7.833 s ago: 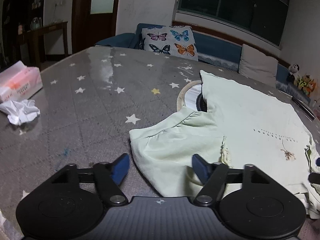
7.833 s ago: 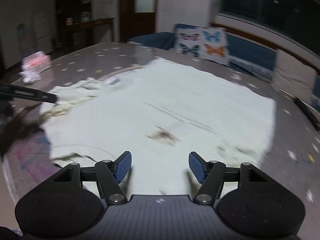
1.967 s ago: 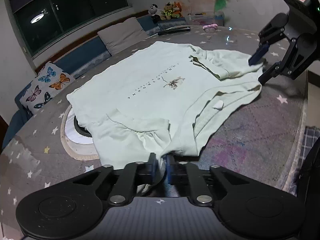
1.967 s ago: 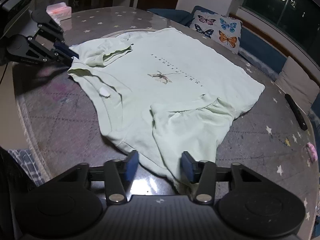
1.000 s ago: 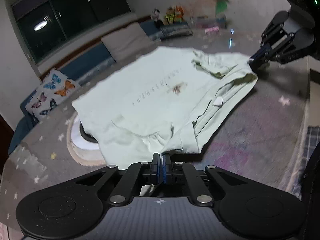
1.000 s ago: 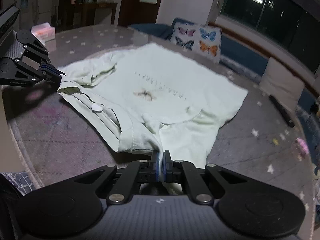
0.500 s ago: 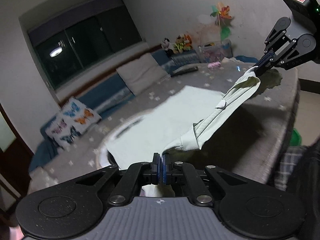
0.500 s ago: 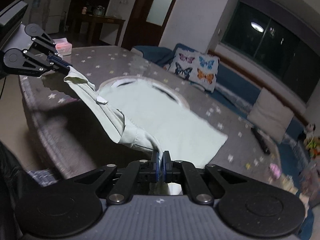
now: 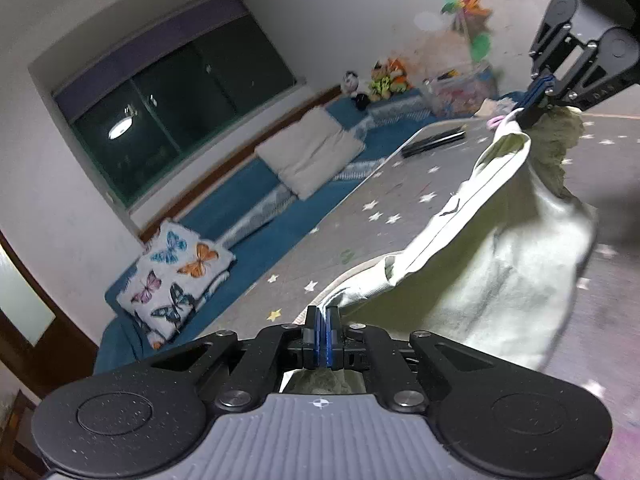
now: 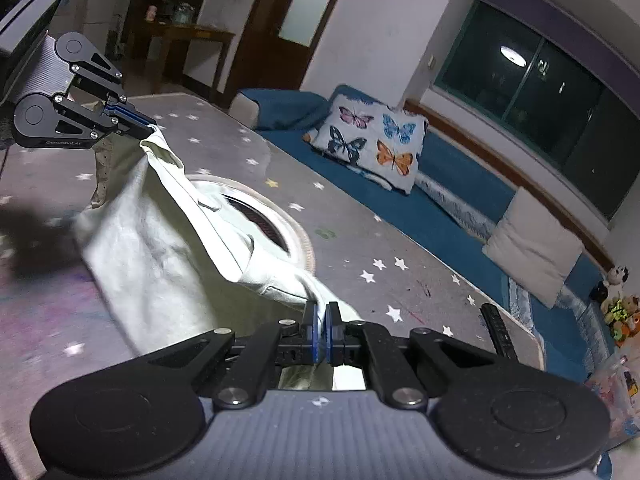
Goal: Fold clothes
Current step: 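Lift the hem with both grippers and fold it toward the collar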
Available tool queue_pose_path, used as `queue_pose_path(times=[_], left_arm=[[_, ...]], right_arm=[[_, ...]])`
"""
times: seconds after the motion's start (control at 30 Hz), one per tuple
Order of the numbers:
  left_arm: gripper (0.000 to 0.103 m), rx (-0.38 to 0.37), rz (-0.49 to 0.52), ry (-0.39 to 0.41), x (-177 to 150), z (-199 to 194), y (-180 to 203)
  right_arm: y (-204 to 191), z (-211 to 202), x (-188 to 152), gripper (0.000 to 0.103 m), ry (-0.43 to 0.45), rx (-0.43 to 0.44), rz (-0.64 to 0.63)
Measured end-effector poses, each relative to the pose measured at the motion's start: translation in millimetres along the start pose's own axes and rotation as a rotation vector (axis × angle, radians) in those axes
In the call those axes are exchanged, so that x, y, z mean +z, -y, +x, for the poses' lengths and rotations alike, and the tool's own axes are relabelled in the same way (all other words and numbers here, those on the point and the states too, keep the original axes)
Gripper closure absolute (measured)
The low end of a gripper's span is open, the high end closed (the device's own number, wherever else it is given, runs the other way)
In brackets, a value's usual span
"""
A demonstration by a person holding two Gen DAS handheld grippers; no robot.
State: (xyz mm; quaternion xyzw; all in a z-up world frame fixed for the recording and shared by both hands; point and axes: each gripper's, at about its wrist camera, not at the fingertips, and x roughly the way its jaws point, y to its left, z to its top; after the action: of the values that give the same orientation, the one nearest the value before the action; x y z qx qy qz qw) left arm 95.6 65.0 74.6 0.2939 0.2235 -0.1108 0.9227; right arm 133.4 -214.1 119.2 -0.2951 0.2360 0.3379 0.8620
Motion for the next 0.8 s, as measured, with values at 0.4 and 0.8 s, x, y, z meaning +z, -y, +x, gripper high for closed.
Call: queue_pose_path(times=[0.4,0.8], left_arm=[[0.098,-0.039,-0.121,-0.168,-12.3,148.8,-19.3],[0.076,0.015,-0.34,-0.202,-21.8,159.7,-41.9]], right_arm=[[39.7,144.0,-2.7,0.095,-0.113,0.022,0.181],[71.9,129.1,-33.7,0.083,-0.026,0.002,0.427]])
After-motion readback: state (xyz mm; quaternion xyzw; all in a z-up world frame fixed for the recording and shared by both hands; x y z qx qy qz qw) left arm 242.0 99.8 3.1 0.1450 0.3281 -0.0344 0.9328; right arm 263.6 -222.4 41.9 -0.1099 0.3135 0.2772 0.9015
